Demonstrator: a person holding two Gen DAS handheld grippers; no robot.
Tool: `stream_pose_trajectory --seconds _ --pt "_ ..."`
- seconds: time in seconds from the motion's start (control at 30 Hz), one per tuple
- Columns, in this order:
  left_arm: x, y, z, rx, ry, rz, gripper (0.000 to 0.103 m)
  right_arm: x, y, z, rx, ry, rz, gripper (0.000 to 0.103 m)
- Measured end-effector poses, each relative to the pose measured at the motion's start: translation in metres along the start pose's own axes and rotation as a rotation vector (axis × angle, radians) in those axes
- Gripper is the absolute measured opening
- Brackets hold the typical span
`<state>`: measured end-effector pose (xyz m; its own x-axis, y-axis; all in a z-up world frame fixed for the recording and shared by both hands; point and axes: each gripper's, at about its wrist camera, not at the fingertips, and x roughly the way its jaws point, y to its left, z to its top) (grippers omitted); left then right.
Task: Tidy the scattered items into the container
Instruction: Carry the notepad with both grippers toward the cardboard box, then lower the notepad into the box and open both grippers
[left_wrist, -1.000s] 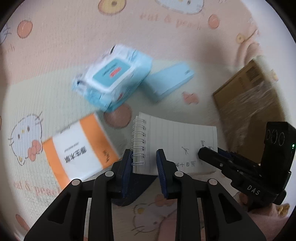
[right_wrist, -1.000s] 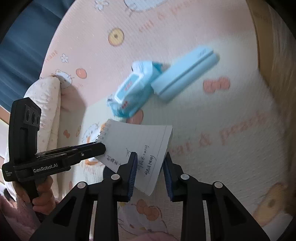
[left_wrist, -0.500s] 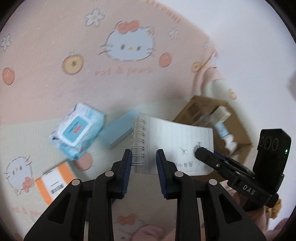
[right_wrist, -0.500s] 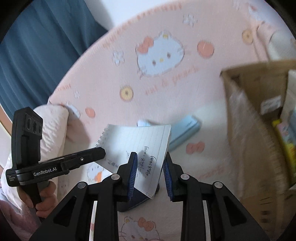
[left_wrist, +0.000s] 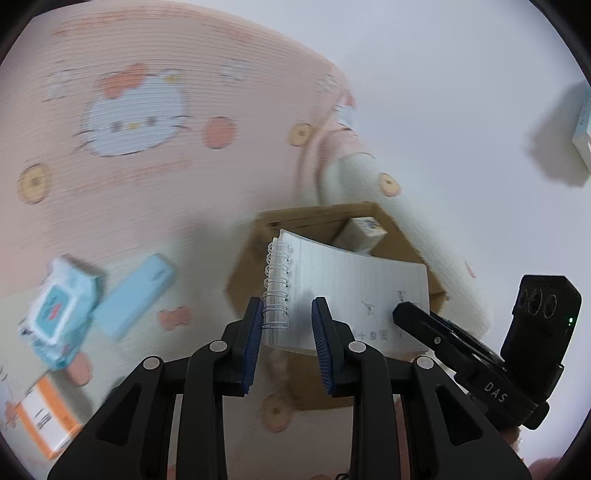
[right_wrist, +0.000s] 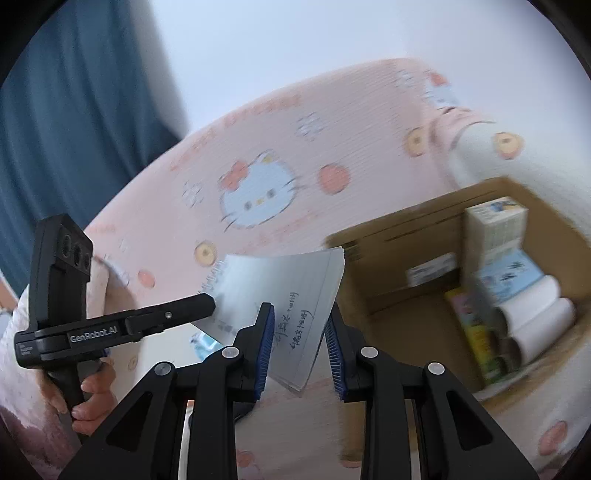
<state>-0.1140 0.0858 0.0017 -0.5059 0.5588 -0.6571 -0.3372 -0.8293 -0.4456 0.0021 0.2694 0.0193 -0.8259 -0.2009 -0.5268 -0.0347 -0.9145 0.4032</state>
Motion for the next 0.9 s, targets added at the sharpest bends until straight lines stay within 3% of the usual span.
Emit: stream_pose_trajectory --seconds 0.07,0.33,0.57,0.9 --pt "0.017 -0.018 0.012 0.008 0.018 -0.040 0.030 -0.011 -0.017 0.007 0.023 -0.021 -0.024 0.025" --pt "0.088 -0.078 0.042 0.100 0.103 -0.085 0.030 -0.033 -0.079 0.026 0.096 -0.062 -0.147 0.025" --pt "0.162 -0.119 0.065 0.126 0.241 -0.123 0.030 -0.040 -0.135 0.039 0.197 -0.045 -0.260 0.025" --pt "0.226 -0.136 0.081 0.085 0.374 -0.175 0.030 -0.038 -0.182 0.049 0.325 -0.009 -0.415 0.025"
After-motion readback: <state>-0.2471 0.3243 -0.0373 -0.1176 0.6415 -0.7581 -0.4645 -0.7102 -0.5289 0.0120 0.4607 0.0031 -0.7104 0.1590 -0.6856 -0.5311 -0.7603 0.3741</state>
